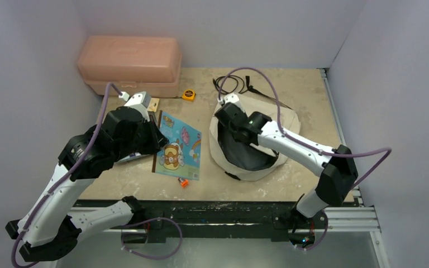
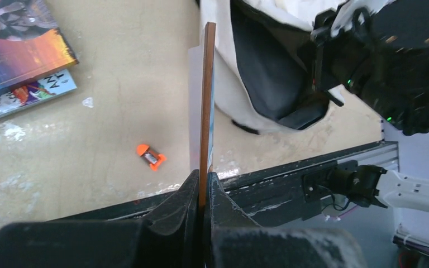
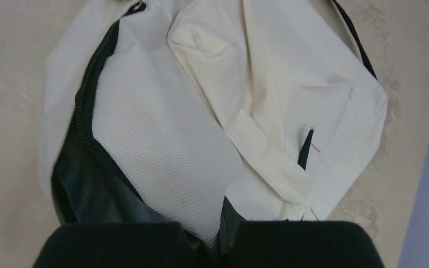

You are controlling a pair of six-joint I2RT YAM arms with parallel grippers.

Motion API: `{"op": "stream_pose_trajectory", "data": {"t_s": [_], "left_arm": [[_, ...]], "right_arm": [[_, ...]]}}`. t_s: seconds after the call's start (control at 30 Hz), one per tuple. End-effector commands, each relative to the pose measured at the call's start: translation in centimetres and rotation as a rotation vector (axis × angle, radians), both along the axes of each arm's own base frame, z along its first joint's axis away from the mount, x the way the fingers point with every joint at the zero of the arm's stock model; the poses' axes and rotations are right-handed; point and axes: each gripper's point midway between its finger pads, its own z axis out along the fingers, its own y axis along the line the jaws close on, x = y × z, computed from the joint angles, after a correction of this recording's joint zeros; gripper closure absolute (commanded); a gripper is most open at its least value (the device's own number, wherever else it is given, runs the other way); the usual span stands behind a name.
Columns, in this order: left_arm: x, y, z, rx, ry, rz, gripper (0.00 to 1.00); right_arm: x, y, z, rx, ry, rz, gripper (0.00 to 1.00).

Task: Pack the student bag
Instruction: Place the book in the student bag.

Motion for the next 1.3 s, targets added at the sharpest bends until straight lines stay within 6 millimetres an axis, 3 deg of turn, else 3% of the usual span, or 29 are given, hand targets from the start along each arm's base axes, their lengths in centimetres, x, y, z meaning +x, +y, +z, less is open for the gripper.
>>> {"op": "stream_pose_trajectory", "data": {"t_s": [0.0,0.27,0.37,0.5,0.63,0.83,1.07,1.2,1.27], "left_arm": [[1.4,-3.9,3.7,-0.223,-0.046,-0.019,1.0],[2.4,-7.6,9.2,-0.491,-0.095,-0.068,1.0],[2.9,-8.1,9.3,-0.551,-0.074,-0.029,1.0],[3.4,-7.5,7.0,-0.578,-0.031,0.06,1.0],[3.1,-7.9,5.0,-0.605,0.012,0.04,1.0],[2.3,-10.8,3.2,-0.646,0.113,-0.109,1.0],[3.1,-14.8,2.4,-0.729,0.2,-0.261,1.0],[5.2,-13.7,0.3,-0.693,0.184,-0.153,1.0],[6.6,-12.1,-2.6,-0.649,0.208,-0.038,1.0]], "right_arm": [[-0.3,3.4,5.1,0.275,0.078,-0.018,1.0],[1.2,4.9,8.0,0.504,0.164,-0.022,1.0],[1.7,5.9,8.5,0.564,0.177,-0.032,1.0],[3.1,6.0,9.7,0.685,0.168,-0.085,1.0],[4.3,5.5,10.8,0.718,0.136,-0.121,1.0],[4.9,5.8,10.6,0.763,0.161,-0.097,1.0],[4.8,6.0,9.2,0.754,0.191,-0.1,1.0],[4.9,6.2,9.4,0.761,0.186,-0.097,1.0],[5.0,6.2,9.5,0.761,0.185,-0.098,1.0]]}}
